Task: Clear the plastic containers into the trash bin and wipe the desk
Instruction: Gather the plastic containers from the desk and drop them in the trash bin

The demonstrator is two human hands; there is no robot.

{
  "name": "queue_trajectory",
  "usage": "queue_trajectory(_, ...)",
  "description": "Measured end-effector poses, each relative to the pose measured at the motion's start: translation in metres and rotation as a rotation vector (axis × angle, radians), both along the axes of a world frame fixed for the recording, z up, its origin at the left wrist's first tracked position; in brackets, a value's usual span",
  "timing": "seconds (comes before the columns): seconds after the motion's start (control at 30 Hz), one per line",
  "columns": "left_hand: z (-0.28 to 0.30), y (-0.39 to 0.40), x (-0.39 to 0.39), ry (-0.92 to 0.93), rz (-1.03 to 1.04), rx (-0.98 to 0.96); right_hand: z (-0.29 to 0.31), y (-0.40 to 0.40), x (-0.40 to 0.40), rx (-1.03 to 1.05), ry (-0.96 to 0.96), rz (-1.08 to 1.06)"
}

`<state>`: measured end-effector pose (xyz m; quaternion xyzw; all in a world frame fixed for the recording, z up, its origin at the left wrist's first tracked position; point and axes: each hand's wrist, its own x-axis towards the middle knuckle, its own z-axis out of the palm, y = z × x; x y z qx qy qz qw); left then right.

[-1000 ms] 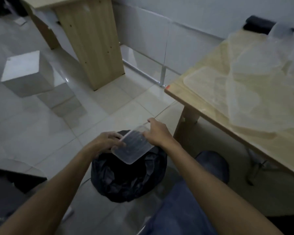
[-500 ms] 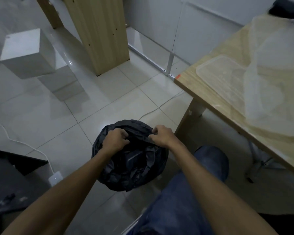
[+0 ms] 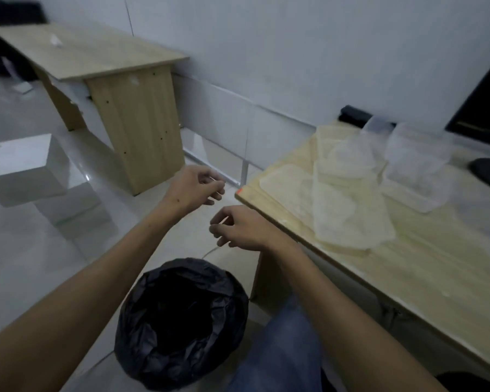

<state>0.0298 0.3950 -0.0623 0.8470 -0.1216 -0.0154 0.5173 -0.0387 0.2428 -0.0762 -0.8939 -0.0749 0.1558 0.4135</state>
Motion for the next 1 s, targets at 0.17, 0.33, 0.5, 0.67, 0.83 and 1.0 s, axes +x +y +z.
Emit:
queue_trajectory(0.17, 0.054, -0.043, 0.001, -0.104, -0.075, 0.027, 0.076, -0.031, -0.022, 0.112, -0.136, -0.045)
queue_trajectory(0.33, 0.072, -0.106, -0.001, -0.031, -0.167, 0.044, 0.120, -0.096, -0.035, 0.098, -0.401, -0.353)
queue_trajectory(0.5, 0.048, -0.155, 0.016, -0.074, -0.108, 0.359, 0.109, -0.169, -0.033, -0.148, -0.448, -0.772)
queue_trajectory(0.67, 0.023, -0.157, 0.033, -0.116, -0.046, 0.744, 0.079, -0.202, -0.048, -0.393, -0.075, -0.719)
queue_trajectory(0.83, 0.016, -0.151, 0.054, -0.103, 0.021, 0.593, 0.069, -0.222, -0.054, -0.031, -0.107, -0.777)
queue_trajectory(1.0, 0.039, -0.150, 0.068, 0.095, 0.018, 0.222, 0.080, -0.250, -0.066, 0.236, -0.153, -0.867)
